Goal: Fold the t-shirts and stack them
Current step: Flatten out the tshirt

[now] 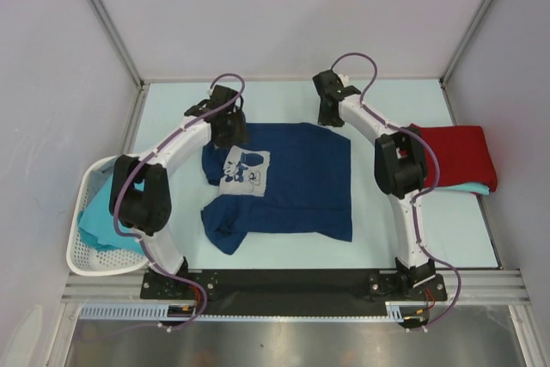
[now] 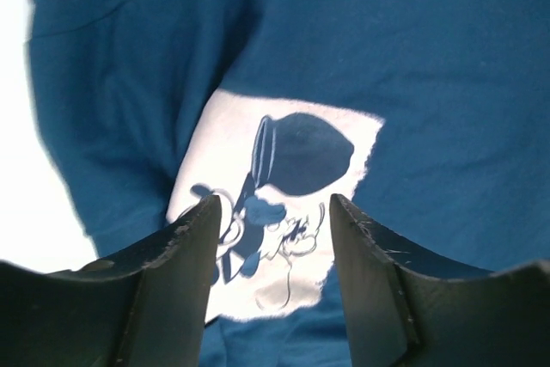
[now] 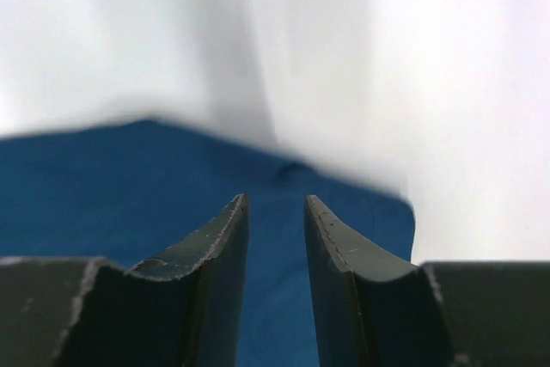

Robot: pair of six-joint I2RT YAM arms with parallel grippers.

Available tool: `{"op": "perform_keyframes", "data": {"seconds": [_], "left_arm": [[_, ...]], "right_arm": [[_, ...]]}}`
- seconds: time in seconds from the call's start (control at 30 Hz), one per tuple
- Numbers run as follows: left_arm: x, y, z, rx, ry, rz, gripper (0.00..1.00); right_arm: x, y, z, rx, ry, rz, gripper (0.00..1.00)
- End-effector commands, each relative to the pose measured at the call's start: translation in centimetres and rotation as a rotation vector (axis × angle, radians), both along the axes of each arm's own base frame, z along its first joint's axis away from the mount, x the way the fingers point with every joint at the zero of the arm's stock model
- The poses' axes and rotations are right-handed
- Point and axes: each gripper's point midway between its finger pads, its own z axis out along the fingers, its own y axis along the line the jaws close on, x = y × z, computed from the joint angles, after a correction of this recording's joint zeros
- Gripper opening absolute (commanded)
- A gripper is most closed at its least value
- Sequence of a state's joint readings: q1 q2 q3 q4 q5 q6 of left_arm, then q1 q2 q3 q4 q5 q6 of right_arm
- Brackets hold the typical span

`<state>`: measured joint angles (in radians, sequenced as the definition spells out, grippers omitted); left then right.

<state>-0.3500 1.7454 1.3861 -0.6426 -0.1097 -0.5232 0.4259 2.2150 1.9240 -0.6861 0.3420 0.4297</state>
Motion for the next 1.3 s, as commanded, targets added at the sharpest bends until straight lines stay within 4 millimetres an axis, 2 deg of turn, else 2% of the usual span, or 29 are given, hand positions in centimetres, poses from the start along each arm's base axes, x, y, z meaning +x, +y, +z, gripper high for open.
{"op": "perform_keyframes", "data": {"seconds": [0.0, 0.17, 0.27, 0.67, 0.9, 1.03, 1.17, 1.27], "left_arm": [[1.4, -0.7, -0.6, -0.027, -0.004, -0.027, 0.58], [0.9, -1.0, -1.8, -0.044, 0.024, -0.033, 0.58], [0.7, -1.2, -2.1, -0.058, 0.032, -0.034, 0.58], [0.4, -1.5, -3.9, -0.071, 0.078, -0.031, 0.57], [-0.8, -1.8, -4.8, -0.09, 0.104, -0.04, 0.57], [-1.0, -2.1, -5.2, -0.09, 0.113, -0.044, 0.56], [-1.2, -2.4, -5.4, -0.088, 0.118, -0.053, 0.56], [-1.4, -2.6, -5.7, -0.088, 0.128, -0.054, 0.56]], "right_arm": [[1.5, -2.5, -2.5, 0.004, 0.049, -0.049, 0.37], [2.0, -4.4, -3.8, 0.022, 0.076, -0.083, 0.37], [2.0, -4.9, -4.1, 0.028, 0.081, -0.09, 0.37], [1.2, -4.1, -6.8, 0.068, 0.148, -0.067, 0.36], [0.3, -3.2, -4.9, 0.124, 0.104, -0.069, 0.38], [-0.6, -2.5, -4.7, 0.116, 0.122, -0.052, 0.37], [-1.4, -1.2, -3.6, 0.14, 0.098, -0.022, 0.35], [-2.1, -0.1, -3.4, 0.134, 0.101, 0.008, 0.29]]}}
